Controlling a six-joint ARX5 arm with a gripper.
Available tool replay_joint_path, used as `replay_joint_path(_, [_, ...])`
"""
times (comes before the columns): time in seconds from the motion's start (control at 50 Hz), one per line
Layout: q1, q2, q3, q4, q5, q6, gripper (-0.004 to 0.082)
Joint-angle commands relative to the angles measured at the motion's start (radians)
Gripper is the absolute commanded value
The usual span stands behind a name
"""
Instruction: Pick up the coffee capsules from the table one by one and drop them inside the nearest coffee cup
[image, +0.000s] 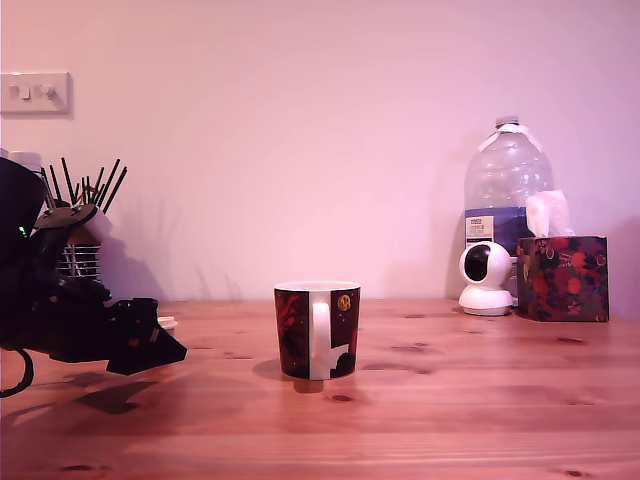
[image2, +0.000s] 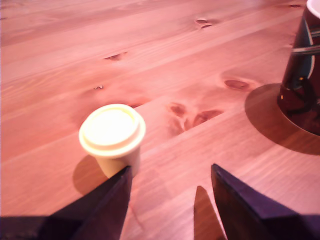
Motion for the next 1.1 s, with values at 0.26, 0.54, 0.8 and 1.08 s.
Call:
replay_joint_path(0.26, [0.006, -0.019, -0.007, -0.032, -0.007, -0.010, 0.0430])
replay_joint_path(0.54, [0.034, -0.021, -0.007, -0.047, -0.016, -0.113, 0.0487])
replay_joint_path(0.8, [0.038, -0.021, -0.007, -0.001, -0.090, -0.112, 0.0542])
replay_joint_path(1.08, [0.035, -0.011, 0.020, 0.005, -0.087, -0.113, 0.0542])
